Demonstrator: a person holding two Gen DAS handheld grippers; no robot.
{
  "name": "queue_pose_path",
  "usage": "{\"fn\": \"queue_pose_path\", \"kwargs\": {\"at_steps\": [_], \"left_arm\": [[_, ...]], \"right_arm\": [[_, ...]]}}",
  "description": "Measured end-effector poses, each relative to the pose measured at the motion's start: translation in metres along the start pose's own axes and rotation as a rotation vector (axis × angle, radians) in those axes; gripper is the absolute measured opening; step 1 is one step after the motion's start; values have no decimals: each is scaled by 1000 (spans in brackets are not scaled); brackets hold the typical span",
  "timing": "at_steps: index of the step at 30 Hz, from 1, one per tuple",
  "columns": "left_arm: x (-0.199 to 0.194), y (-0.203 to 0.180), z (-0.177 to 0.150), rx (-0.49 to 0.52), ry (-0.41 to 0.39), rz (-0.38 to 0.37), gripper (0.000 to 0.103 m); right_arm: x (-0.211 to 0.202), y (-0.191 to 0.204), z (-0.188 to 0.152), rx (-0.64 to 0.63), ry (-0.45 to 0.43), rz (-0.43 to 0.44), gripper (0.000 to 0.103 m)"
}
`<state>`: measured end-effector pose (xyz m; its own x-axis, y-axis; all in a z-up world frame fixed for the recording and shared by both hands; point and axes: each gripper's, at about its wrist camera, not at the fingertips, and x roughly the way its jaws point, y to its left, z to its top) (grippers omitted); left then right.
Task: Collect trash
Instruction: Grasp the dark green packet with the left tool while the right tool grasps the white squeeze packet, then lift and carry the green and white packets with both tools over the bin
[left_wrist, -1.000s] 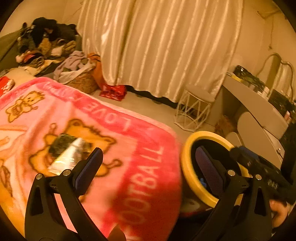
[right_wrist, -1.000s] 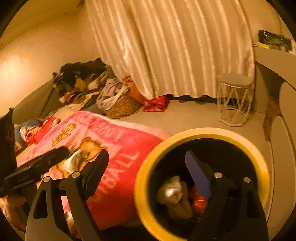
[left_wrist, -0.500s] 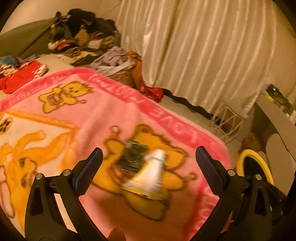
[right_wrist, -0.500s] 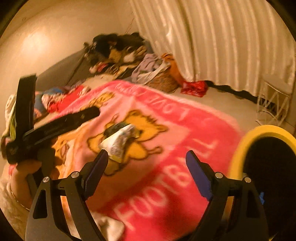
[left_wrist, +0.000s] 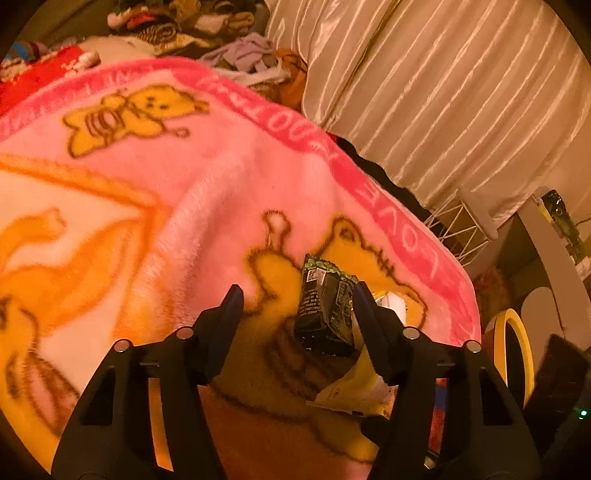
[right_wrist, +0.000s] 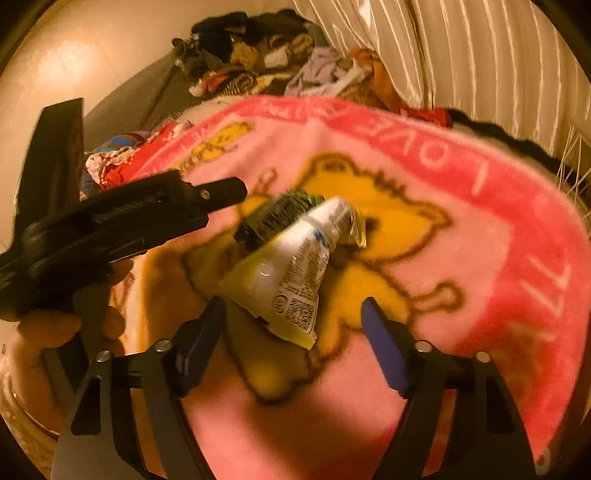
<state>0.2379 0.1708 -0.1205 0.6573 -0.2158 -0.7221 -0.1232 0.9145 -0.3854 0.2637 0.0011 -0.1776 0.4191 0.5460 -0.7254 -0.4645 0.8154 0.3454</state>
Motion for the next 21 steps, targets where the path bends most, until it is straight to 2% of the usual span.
{"fn": "queue_pose_path", "kwargs": {"at_steps": [2,3,5,6,8,11,13,18,21], "left_arm": [[7,1,-2,-15,22,-29,47],[10,2,-3,-24,31,-40,46],[16,0,-6,-37,42,-62,46],[19,-2,-7,-37,46,-64,44],[22,-6,-9,-32,49,-65,38],[25,-13,-14,-18,59,-61,24],[26,-19,-19,6,54,-44,17],[16,-33,-29,49,34,-45,12],[7,-44,-35,78,14,-50,11]], "right_arm": [[6,-7,-1,31,16,30,38],[5,-9,-2,42,14,55,32],[1,-11,-4,41,13,63,26],[-3,-12,-6,38,14,62,16],[-12,-16,-10,45,12,53,15],[-25,-20,-16,37,-5,27,13],[-37,-27,-18,74,-20,32,11],[-66,-37,-20,80,-83,16,10],[-86,-37,-21,41,-128,-17,9]]}}
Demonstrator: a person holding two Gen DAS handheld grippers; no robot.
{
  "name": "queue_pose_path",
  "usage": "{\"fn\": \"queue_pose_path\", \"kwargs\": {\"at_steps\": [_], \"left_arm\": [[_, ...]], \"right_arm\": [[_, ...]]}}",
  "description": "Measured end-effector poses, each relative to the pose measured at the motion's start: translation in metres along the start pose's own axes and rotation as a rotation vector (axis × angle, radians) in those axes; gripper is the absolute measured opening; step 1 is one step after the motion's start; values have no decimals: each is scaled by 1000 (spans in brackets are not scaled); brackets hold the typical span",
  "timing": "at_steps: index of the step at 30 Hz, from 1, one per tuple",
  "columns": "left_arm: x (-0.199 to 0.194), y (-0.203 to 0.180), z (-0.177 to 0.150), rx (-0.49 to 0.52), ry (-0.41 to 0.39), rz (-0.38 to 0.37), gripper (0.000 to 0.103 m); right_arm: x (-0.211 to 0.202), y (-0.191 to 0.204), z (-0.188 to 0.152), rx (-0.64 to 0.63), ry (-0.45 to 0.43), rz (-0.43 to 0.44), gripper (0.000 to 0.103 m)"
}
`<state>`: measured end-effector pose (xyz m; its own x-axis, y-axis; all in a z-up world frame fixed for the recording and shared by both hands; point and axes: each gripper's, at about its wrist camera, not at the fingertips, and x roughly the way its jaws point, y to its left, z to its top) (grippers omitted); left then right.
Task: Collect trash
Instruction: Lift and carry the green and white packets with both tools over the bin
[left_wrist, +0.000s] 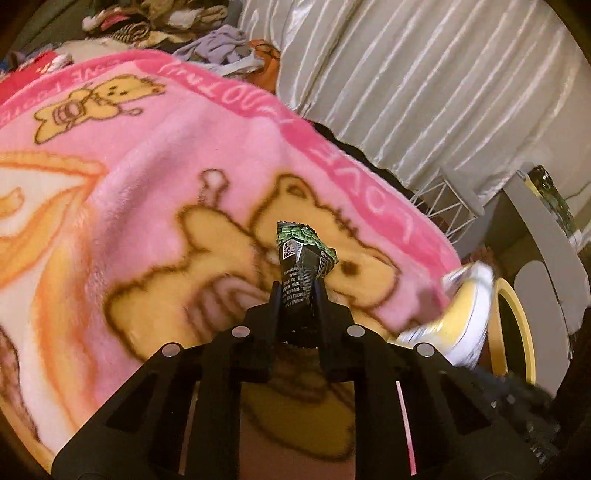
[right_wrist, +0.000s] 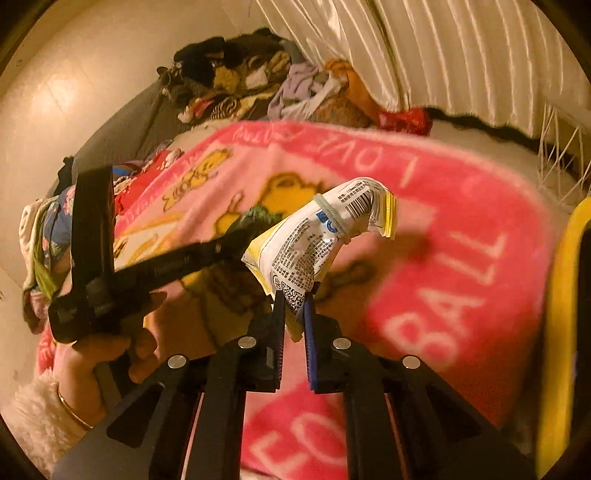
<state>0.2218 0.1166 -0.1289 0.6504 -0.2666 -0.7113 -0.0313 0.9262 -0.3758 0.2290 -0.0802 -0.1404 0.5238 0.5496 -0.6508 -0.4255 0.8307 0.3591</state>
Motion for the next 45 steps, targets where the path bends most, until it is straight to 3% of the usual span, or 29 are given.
{"fn": "queue_pose_path", "kwargs": {"at_steps": [13,29,45], "left_arm": [[-30,-55,-12,78,-57,-38,11],[-53,-117,-22,167,-96,-105,11],[-59,-163,-34,234,-95,-166,11]], "right_arm": [[-55,-29,2,-25,-95,-65,9],[-113,-65,-20,10,-160,-133,9],[-146,-98,-31,75,-213,-175,9]]}}
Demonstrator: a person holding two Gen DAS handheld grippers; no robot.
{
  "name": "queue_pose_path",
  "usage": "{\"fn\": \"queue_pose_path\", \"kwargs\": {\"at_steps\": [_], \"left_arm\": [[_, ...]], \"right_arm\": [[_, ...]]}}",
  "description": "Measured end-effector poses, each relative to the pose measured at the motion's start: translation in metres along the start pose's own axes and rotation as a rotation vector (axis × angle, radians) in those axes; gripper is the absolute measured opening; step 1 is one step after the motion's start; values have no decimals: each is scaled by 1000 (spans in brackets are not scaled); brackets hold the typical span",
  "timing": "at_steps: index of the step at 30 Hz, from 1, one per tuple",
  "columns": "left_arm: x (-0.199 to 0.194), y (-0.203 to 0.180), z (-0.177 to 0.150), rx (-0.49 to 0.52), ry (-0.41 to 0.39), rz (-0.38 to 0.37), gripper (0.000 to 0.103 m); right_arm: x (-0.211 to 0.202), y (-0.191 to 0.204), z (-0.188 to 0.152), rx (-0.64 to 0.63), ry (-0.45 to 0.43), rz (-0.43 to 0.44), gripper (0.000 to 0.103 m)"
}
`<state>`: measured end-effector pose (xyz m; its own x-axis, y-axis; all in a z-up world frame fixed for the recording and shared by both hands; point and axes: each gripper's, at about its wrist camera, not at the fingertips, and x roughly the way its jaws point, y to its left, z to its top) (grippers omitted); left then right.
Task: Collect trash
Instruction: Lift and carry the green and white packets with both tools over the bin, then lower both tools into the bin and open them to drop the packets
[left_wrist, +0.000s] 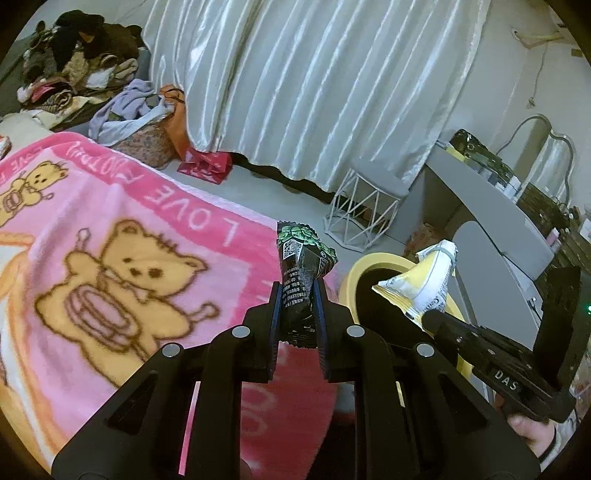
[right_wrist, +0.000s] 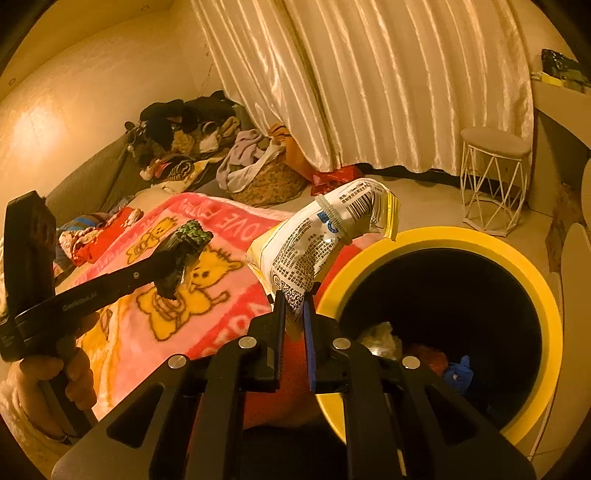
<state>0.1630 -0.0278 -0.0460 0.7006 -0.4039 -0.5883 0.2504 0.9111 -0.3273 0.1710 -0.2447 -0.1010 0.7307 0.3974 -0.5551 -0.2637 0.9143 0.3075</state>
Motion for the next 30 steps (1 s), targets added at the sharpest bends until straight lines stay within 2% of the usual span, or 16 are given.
{"fn": "queue_pose_path", "kwargs": {"at_steps": [18,30], "left_arm": [[10,-37,-5,59,19,-53,11],[21,-60,-10,113,48,-80,11]], "right_arm": [[-17,-38,-2,63,-25,-79,9],[-22,-63,-9,83,-1,-151,9]]}}
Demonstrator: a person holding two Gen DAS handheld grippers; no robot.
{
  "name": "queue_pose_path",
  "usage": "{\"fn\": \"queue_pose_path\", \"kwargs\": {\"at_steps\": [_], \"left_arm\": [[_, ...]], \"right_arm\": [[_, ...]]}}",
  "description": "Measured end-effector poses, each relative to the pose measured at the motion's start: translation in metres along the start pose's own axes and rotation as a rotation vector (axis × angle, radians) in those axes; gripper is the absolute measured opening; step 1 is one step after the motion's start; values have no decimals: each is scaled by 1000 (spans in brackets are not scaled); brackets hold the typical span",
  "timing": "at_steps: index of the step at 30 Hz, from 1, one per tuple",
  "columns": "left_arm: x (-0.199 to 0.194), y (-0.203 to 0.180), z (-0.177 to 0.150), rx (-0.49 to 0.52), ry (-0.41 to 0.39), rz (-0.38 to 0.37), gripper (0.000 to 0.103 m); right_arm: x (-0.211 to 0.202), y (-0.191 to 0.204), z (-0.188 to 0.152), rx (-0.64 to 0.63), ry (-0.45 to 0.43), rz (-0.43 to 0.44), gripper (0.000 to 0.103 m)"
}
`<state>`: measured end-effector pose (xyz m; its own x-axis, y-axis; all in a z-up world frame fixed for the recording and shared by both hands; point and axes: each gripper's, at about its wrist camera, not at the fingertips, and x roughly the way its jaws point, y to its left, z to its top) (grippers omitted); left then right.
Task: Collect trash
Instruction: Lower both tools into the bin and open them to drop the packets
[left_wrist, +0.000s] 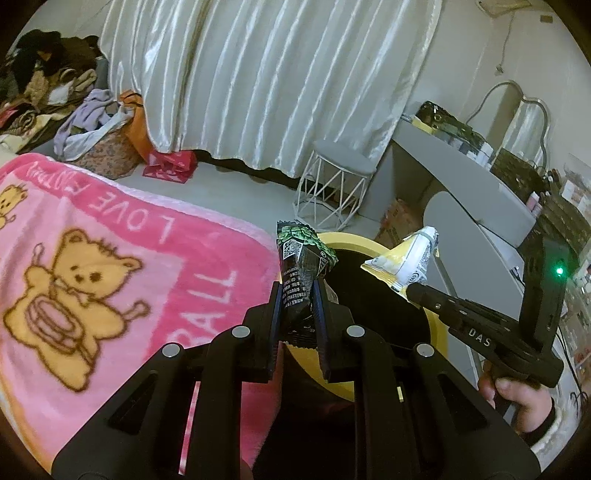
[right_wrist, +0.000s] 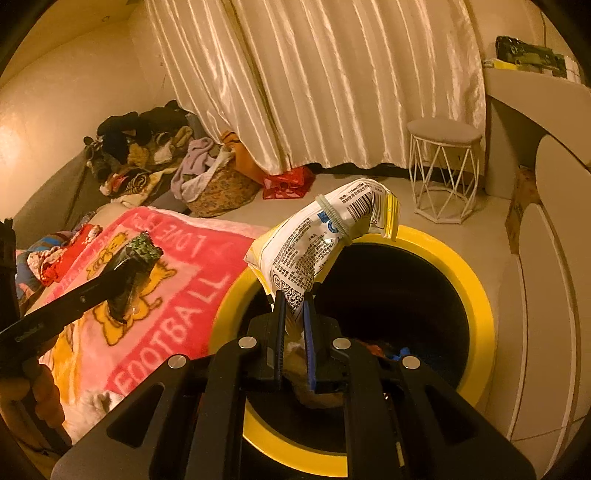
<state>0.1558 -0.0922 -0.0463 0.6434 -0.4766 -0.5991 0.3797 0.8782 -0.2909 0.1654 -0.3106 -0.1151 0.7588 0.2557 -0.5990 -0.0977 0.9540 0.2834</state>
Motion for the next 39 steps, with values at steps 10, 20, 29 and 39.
{"fn": "queue_pose_path", "kwargs": {"at_steps": [10,20,29,39], "left_arm": [[20,-20,0,47,33,-27,11],[40,-38,-2,82,65,-49,11],[61,-46,0,87,99,-70,11],[83,-56,3,96,129,-78,12]], "right_arm": [[5,-26,-6,13,44,-65,9],[10,-44,-11,26,75,-82,9],[16,-49,-18,23,115,-86,9],[19,-44,-24,-10,151,-82,10]]}}
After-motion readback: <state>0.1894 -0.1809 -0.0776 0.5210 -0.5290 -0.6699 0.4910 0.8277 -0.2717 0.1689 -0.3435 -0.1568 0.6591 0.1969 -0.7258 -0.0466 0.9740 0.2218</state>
